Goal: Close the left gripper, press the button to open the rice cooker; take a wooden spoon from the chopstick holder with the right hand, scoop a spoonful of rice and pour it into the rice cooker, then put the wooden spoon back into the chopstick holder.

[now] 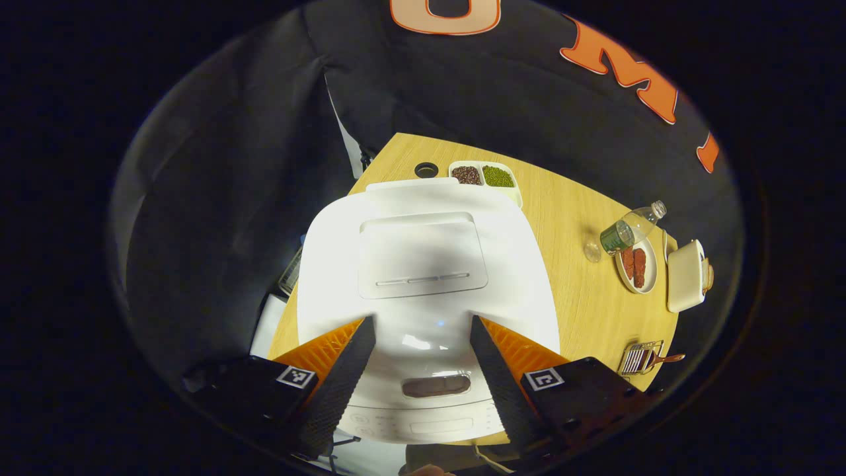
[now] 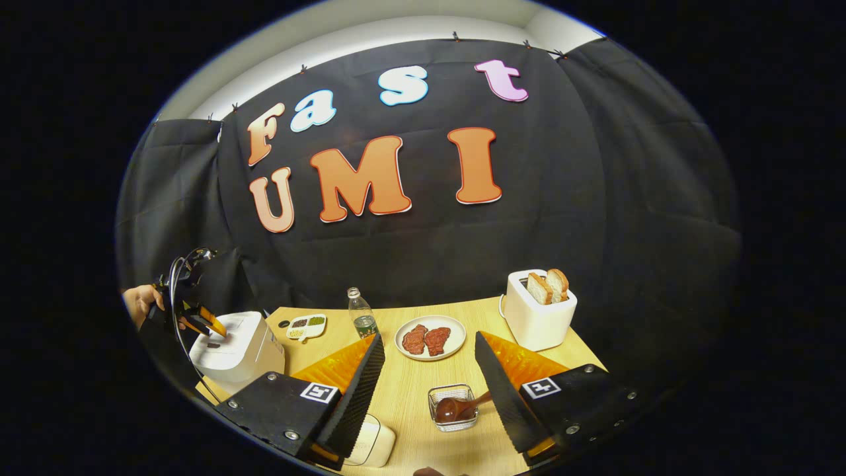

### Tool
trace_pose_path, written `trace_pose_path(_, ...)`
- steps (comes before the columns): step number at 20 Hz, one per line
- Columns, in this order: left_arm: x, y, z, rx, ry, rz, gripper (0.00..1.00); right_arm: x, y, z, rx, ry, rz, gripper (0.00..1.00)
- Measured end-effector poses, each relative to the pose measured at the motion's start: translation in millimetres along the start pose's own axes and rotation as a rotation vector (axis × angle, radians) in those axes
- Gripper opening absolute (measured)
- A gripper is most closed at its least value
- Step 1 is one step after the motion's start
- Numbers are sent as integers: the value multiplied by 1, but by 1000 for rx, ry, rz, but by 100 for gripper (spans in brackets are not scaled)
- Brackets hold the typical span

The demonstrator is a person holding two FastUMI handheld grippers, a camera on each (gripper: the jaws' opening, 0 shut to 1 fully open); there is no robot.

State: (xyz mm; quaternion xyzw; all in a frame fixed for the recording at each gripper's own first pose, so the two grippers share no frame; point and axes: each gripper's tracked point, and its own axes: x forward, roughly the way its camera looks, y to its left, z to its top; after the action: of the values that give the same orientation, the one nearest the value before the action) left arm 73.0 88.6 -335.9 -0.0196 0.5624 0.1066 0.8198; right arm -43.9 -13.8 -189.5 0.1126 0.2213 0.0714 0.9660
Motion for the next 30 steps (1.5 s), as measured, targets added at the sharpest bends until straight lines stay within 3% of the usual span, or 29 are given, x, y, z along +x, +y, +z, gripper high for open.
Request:
trace_pose_path(3, -41, 2, 38, 58, -247, 40, 100, 3, 6, 22, -35, -49, -10, 86)
trace_pose_path(6, -110, -15, 77, 105, -526, 45, 100, 2, 18, 49, -53, -122, -6, 86)
trace_pose_path(10, -195, -42, 96, 147, -840, -3, 98, 0, 35, 85, -89, -223, 1, 86)
trace_pose_path(13, -255, -56, 101, 146, -993, -49, 100, -6, 52, 110, -112, -291, 16, 86)
trace_pose_path(18, -318, -74, 105, 155, -1177, -82, 100, -13, 80, 127, -152, -349, 54, 86)
trace_pose_path(22, -346, -96, 54, 189, -1259, -104, 99, -15, 96, 123, -152, -349, 73, 86)
trace_pose_path(25, -349, -108, 32, 208, -1285, -145, 100, -16, 106, 119, -135, -350, 97, 86)
trace_pose_path(30, -339, -117, 16, 208, -1250, -149, 100, -16, 113, 117, -119, -357, 102, 88)
